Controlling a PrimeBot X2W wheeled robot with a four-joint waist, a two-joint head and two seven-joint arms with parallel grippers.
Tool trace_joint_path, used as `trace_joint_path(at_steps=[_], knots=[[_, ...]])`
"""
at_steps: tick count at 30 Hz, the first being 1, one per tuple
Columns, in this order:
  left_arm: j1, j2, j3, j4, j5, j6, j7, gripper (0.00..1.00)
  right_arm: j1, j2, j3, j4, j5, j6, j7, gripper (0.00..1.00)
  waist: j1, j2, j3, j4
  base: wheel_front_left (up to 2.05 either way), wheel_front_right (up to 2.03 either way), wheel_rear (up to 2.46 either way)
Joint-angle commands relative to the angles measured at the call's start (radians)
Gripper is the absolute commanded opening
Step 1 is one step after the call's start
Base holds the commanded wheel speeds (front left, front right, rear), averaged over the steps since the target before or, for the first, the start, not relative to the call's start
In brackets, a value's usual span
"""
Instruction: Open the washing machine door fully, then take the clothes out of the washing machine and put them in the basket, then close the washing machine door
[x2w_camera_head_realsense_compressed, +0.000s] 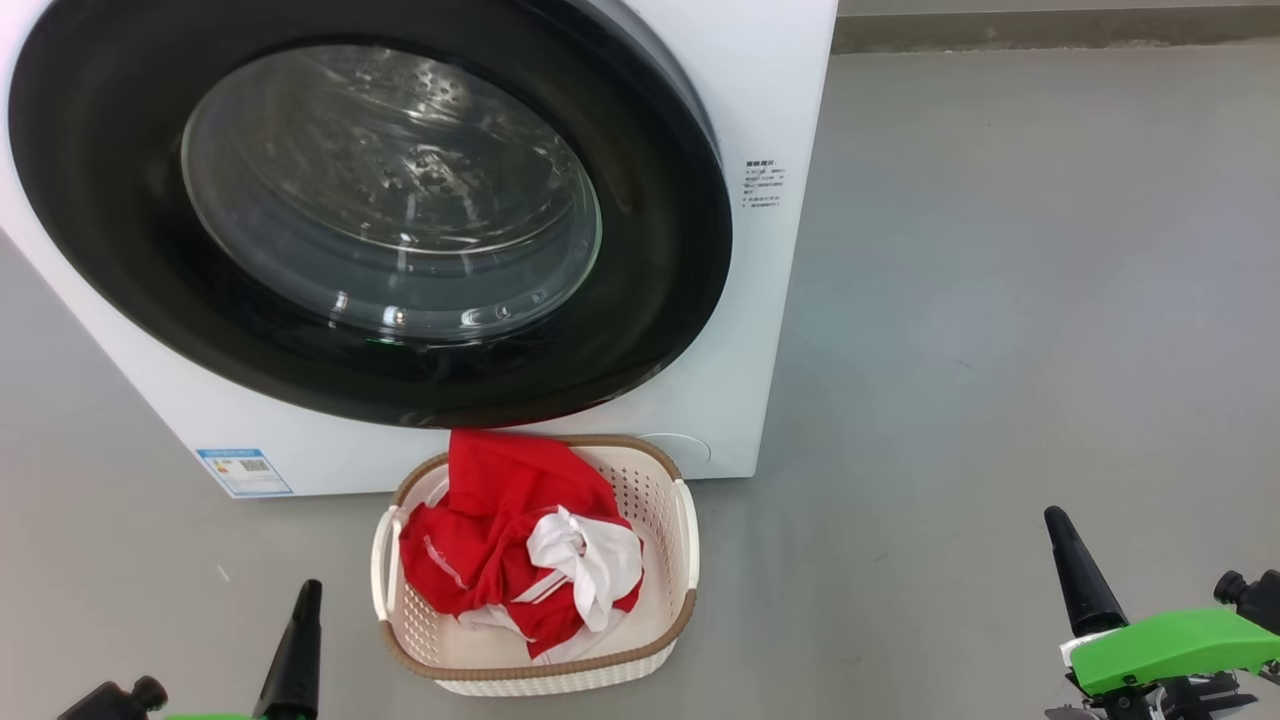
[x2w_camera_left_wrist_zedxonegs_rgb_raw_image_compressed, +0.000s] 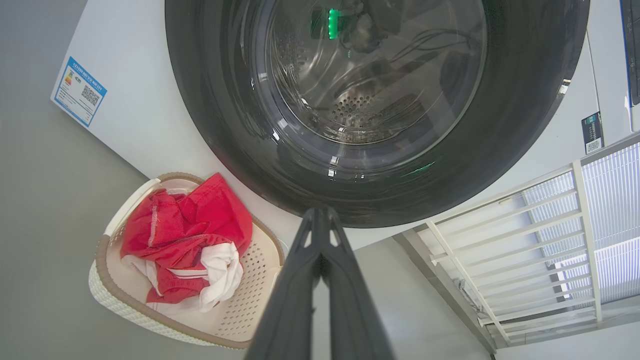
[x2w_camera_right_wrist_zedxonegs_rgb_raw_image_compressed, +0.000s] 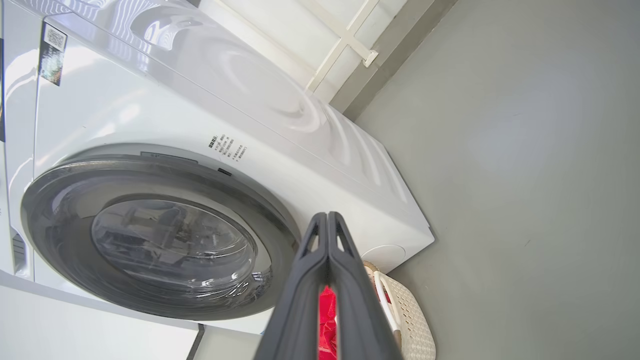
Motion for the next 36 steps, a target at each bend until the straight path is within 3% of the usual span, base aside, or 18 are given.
trace_joint_path(at_steps=[1,36], knots=[[-0.038,0.008,0.027,-0.022,-0.038,-0.004,0.009,0.0,-0.042,-0.005,0.001,-0.031,0.033,-0.002,0.009,0.0,-0.0001,0.0,-0.001,0.001,0.0,0.0,0.0],[-0.069,0.009,0.041,-0.022,-0.422,-0.005,0.106,0.0,-0.067,0.016,-0.037,-0.064,0.343,-0.003,0.11,0.0,-0.0001,0.0,-0.022,0.011,0.0,0.0,0.0]])
